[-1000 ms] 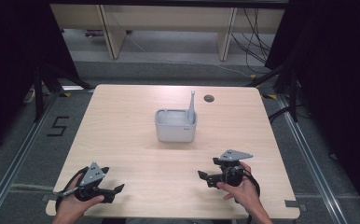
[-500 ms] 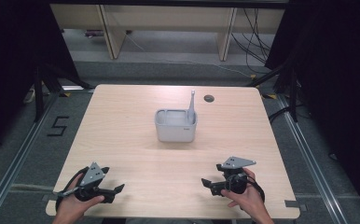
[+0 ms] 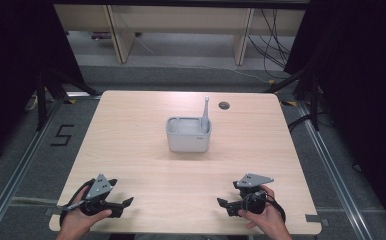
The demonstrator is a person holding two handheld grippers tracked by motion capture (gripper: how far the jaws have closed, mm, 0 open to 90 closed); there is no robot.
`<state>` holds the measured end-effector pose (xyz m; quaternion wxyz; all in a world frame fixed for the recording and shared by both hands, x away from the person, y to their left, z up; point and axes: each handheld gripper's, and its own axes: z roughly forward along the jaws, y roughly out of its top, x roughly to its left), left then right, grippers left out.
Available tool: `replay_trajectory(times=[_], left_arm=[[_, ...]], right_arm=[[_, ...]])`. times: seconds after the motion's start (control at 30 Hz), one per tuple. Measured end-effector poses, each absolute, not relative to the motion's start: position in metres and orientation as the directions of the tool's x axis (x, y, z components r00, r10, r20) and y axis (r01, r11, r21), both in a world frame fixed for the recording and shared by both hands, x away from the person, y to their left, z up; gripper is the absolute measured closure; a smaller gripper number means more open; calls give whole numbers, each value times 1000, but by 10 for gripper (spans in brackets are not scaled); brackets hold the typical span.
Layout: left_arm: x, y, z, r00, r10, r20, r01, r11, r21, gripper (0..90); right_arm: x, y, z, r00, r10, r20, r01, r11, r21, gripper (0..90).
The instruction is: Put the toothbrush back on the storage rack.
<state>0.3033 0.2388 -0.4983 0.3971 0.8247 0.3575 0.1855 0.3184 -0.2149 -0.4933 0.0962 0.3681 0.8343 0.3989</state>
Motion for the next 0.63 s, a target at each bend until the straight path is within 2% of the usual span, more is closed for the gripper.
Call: replay_trajectory(times=[0.07,0.1,0.17,0.3,0.33,0.57,0.63], left_arm=[[303,239,-498,675,737,22,443,-429,788,150],[303,239,-498,675,737,22,443,-429,788,150],[303,239,-498,676,737,22,443,-430,787,150],[303,239,-498,676,737,22,443,-429,787,149],[303,239,-498,675,737,21,443,-429,787,149],[304,239,-498,673,739,25,442,-429,788,150],[304,239,-498,674,738,25,439,-428,790,150]], right_arm=[[318,-215,-493,-711,691,130,539,417,732,160],[314,-214,-493,-686,711,157,574,396,717,160],[316,-217,-494,-703,702,112,536,421,732,159],[312,-216,-494,-678,719,155,579,393,714,160],[315,-218,-495,-701,702,125,545,414,729,160],[312,-217,-495,-698,704,130,558,421,715,160],[315,-218,-496,-728,674,127,536,444,718,160]])
